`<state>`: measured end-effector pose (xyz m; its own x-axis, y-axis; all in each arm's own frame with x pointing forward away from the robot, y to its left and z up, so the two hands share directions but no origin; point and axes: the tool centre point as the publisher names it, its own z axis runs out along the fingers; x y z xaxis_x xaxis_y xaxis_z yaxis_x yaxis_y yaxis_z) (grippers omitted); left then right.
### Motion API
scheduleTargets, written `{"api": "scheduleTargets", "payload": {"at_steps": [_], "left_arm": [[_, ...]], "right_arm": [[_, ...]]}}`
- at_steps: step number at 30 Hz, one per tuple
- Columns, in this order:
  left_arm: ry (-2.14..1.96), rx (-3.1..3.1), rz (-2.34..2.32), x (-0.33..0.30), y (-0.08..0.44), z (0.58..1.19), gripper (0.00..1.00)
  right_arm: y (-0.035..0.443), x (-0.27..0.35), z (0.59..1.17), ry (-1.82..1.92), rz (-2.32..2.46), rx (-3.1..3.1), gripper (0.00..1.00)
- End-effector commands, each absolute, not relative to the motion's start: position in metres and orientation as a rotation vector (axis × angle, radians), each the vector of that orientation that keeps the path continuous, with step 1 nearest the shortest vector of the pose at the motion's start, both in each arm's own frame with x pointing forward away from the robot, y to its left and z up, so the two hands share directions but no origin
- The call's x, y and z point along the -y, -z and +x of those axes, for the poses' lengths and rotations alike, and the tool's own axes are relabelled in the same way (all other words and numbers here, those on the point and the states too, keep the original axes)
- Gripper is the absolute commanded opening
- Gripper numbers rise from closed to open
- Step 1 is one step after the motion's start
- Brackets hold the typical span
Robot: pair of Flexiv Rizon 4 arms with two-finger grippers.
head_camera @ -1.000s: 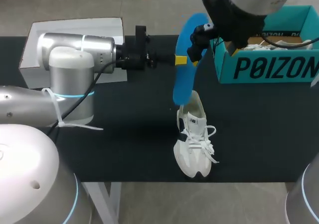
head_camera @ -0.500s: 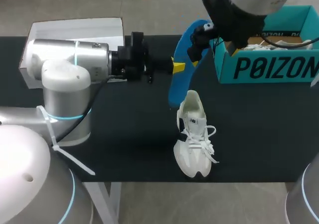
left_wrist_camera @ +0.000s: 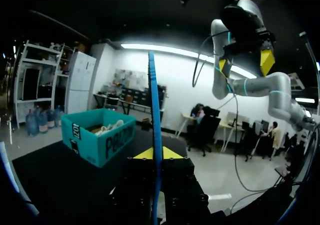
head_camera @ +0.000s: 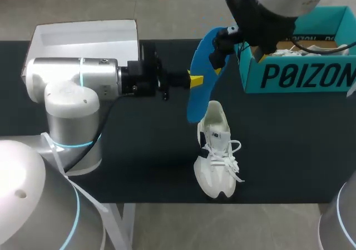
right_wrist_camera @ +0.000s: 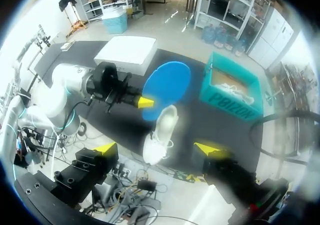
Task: Take the shoe out of the shoebox, open the shoe tongue, remove and reinsert the insole, then place the shoe into the shoebox
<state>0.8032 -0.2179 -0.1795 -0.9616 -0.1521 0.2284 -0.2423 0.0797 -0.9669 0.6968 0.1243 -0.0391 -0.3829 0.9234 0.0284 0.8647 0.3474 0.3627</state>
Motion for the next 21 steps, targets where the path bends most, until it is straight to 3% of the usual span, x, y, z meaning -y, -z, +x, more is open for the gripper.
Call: {"api": "scheduleTargets", "payload": {"at_steps": [1,12,15,21], "left_arm": [[-2.043,2.260,0.414,0.219,0.180,0.804,0.00],[-2.043,2.260,0.414,0.219,0.180,0.804,0.00],[-2.376,2.265,0.149,0.221,0.164,0.813,0.00],[-2.544,2.325,-0.338,0.217,0.161,0.807,0.00]], "right_arm": [[0.039,-0.125,0.698,-0.476,1.630,-2.427,1.00],[0.039,-0.125,0.698,-0.476,1.630,-2.427,1.00],[0.039,-0.125,0.698,-0.476,1.630,-2.427,1.00],[0.039,-0.125,0.698,-0.476,1.630,-2.427,1.00]]}}
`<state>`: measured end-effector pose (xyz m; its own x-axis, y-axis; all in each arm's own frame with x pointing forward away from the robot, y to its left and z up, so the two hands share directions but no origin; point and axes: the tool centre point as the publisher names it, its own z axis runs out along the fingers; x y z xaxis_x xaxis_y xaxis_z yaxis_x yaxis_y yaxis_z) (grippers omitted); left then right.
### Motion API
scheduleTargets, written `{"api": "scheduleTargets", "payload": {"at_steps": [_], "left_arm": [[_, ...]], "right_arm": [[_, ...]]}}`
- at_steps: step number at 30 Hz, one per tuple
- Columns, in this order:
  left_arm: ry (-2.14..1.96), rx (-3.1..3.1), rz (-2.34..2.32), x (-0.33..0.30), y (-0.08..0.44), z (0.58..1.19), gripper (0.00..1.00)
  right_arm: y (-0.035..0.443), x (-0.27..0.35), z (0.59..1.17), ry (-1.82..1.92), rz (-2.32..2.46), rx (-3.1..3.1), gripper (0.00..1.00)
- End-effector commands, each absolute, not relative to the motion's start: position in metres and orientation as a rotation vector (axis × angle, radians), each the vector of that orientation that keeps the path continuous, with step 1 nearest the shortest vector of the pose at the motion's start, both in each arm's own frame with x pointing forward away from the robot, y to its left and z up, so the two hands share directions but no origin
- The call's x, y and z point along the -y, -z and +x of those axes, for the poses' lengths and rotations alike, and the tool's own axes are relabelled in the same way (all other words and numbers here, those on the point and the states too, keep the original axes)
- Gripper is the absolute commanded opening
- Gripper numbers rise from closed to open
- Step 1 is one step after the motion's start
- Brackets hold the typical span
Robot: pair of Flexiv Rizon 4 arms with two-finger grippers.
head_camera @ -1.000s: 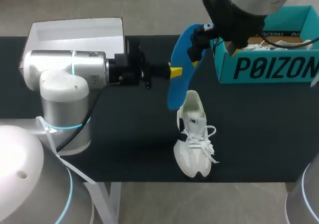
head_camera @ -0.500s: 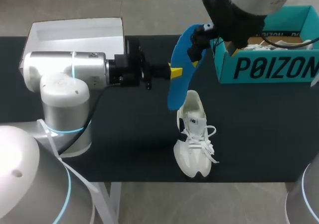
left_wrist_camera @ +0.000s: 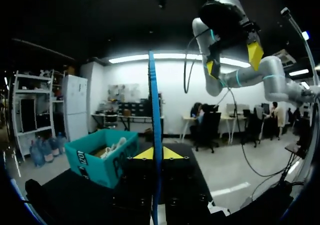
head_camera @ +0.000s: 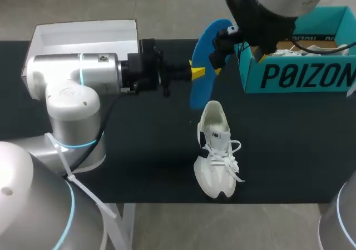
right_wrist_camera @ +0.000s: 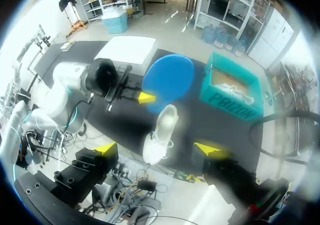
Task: Take the shoe out of the shoebox, open the shoe tongue, remove and reinsert the insole, then place the shoe into the shoebox
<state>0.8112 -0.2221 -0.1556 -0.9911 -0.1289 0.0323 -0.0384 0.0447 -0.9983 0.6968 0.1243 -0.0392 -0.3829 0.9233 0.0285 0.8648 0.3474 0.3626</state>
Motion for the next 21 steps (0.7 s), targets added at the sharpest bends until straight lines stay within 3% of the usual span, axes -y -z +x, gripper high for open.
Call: {"api": "scheduleTargets", "payload": {"at_steps": [1,10,21], "left_arm": [[2.070,-1.871,0.302,0.2167,0.1620,0.8065,0.00],[1.972,-1.796,0.627,0.2121,0.1647,0.8031,0.00],[1.949,-1.831,0.598,0.2095,0.1651,0.8047,0.00]], "right_arm": [[0.0394,-0.1252,0.6983,-0.476,1.630,-2.427,1.00],[0.0394,-0.1252,0.6983,-0.476,1.630,-2.427,1.00],[0.0394,-0.1252,0.6983,-0.476,1.630,-2.427,1.00]]}}
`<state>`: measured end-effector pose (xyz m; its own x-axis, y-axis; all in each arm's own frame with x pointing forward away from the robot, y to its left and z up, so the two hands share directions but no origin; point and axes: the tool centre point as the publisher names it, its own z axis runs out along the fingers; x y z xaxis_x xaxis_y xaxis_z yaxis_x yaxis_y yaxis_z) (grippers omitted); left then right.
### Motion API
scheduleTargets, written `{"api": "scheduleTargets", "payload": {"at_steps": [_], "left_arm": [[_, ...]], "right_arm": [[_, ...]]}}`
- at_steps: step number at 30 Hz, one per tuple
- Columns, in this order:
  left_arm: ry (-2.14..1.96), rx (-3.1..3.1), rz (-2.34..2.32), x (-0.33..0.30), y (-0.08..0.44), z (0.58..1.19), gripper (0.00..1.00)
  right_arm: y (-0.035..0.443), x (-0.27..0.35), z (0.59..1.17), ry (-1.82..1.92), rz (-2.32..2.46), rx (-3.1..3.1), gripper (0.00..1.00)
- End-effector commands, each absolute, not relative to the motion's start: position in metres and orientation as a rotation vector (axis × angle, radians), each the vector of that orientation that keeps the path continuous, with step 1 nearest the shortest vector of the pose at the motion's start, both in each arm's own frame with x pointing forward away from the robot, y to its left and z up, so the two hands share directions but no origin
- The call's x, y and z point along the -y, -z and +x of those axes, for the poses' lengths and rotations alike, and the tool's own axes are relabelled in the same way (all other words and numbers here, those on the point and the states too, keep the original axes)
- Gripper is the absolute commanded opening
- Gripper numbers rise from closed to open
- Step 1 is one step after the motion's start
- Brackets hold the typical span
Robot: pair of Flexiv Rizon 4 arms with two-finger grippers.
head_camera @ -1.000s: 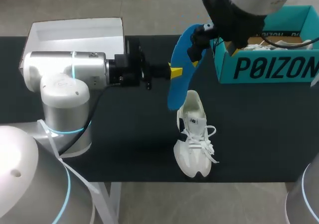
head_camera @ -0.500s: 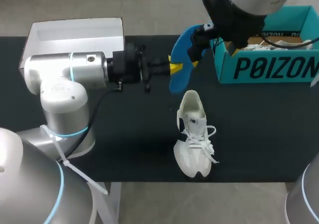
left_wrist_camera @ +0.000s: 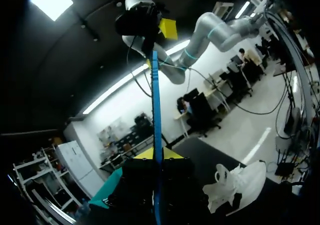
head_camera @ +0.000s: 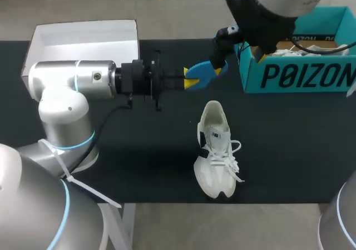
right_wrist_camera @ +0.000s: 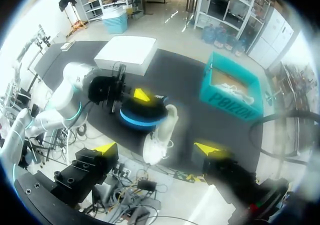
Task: Take the shoe out of the shoebox, open the shoe tongue, remove and reinsert the insole, then place the shoe into the shoebox
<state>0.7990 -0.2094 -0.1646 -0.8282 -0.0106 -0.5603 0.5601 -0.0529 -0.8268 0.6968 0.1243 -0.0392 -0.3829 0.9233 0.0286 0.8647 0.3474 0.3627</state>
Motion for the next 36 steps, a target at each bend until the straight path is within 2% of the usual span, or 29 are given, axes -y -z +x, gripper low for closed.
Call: {"api": "scheduleTargets", "payload": {"at_steps": [1,22,28,36], "left_arm": [[1.949,-1.831,0.598,0.209,0.165,0.805,0.00],[1.949,-1.831,0.598,0.209,0.165,0.805,0.00],[1.541,-1.597,1.006,0.200,0.170,0.808,0.00],[1.341,-1.401,1.198,0.204,0.171,0.798,0.00]], "right_arm": [[0.039,-0.125,0.698,-0.476,1.630,-2.427,1.00],[0.039,-0.125,0.698,-0.476,1.630,-2.427,1.00],[0.039,-0.125,0.698,-0.476,1.630,-2.427,1.00],[0.039,-0.125,0.698,-0.476,1.630,-2.427,1.00]]}}
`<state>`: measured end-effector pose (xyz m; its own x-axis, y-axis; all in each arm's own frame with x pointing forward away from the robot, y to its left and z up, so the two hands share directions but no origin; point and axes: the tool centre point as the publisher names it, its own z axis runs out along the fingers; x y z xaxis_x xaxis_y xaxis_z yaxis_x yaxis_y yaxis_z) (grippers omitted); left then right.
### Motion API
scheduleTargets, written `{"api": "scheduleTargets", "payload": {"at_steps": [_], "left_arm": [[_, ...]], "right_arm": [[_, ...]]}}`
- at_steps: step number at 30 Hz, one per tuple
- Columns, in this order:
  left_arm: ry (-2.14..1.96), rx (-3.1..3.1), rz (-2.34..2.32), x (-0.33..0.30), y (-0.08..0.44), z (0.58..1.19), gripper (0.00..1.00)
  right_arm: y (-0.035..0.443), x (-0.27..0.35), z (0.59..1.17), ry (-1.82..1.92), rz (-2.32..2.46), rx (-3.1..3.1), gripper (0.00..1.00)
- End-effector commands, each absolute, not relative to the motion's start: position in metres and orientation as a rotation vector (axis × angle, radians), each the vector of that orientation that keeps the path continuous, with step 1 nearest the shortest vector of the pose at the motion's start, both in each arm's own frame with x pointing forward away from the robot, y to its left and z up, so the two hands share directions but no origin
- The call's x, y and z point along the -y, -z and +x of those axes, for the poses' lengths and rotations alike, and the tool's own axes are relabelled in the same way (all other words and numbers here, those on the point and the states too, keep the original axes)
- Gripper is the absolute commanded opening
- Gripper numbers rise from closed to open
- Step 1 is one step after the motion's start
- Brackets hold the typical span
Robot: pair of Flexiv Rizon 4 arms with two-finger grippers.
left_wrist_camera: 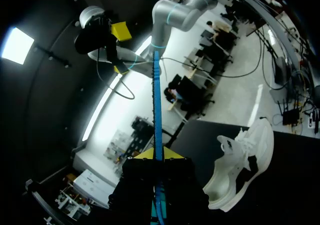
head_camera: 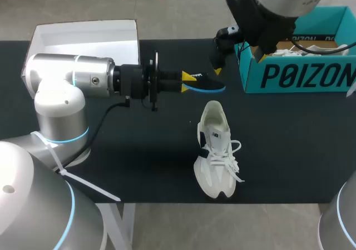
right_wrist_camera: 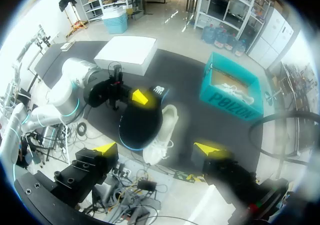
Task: Take the shoe out of the shoebox, open the shoe tongue, remove and reinsert the insole, then place the shoe into the shoebox
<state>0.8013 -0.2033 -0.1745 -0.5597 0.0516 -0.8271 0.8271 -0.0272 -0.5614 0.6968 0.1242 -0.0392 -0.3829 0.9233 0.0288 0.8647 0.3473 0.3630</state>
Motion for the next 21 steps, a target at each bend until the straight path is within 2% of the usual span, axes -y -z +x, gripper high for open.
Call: {"api": "scheduleTargets", "payload": {"at_steps": [1,21], "left_arm": [[1.323,-1.345,1.212,0.2047,0.1684,0.7965,0.00],[1.304,-1.308,1.229,0.2076,0.1635,0.7933,0.00]], "right_arm": [[0.0394,-0.1252,0.6983,-0.476,1.630,-2.427,1.00],[0.0394,-0.1252,0.6983,-0.476,1.630,-2.427,1.00]]}}
